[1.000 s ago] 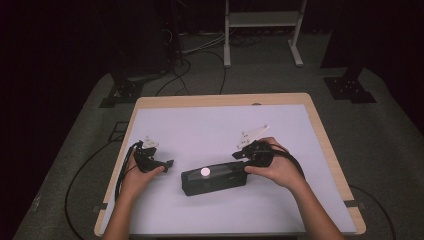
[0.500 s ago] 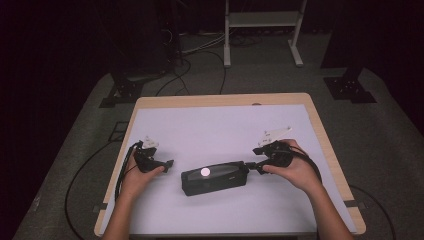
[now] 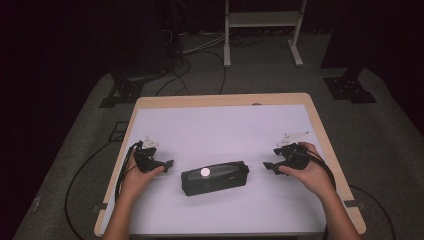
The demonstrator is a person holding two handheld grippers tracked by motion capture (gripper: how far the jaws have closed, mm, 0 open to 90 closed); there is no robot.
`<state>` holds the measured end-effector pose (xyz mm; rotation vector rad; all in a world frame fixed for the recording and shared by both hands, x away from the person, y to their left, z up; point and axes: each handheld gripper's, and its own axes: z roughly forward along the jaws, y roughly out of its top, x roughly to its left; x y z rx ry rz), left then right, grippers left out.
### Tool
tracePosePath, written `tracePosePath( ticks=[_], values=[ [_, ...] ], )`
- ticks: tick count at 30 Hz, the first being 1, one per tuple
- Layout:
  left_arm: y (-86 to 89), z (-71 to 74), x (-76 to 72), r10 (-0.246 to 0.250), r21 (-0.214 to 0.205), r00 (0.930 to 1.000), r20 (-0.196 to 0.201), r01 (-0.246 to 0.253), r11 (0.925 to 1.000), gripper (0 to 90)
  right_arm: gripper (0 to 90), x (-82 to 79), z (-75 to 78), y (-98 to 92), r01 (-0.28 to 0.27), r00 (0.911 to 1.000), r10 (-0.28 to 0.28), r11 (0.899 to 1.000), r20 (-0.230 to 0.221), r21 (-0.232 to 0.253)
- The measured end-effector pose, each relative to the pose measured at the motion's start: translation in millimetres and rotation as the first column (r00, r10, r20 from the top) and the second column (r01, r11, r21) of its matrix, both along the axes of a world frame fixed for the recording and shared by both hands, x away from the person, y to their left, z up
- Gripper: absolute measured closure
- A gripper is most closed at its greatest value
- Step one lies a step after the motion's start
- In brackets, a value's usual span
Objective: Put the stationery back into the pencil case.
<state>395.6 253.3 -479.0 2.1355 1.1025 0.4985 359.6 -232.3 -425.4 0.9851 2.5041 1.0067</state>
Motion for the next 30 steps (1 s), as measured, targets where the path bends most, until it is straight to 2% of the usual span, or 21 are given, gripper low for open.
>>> tracePosePath(
  ticks=[6, 15, 20, 24, 30],
  values=[
    [0.0, 0.0, 0.0, 0.000, 0.000, 1.0000, 0.001, 0.000, 1.0000, 1.6, 30.6, 3.9, -8.2, -21.1, 0.072, 0.9974, -0.072, 0.997, -0.001, 0.010],
    [0.0, 0.0, 0.0, 0.000, 0.000, 1.0000, 0.000, 0.000, 1.0000, 1.7, 31.2, 11.6, -27.2, -40.7, 0.160, 0.9857, -0.161, 0.987, -0.049, -0.027],
    [0.1, 0.0, 0.1, 0.000, 0.000, 1.0000, 0.000, 0.000, 1.0000, 1.6, 31.2, 13.7, -33.6, -45.1, 0.168, 0.9845, -0.170, 0.984, -0.043, -0.050],
    [0.1, 0.0, 0.1, 0.000, 0.000, 1.0000, 0.000, 0.000, 1.0000, 1.7, 30.3, 14.4, -40.0, -45.5, 0.162, 0.9845, -0.167, 0.983, -0.054, -0.082],
    [0.1, 0.0, 0.2, 0.000, -0.001, 1.0000, -0.001, 0.000, 1.0000, 1.7, 27.2, 13.8, -42.3, -48.1, 0.173, 0.9818, -0.176, 0.984, -0.071, -0.048]
  ],
)
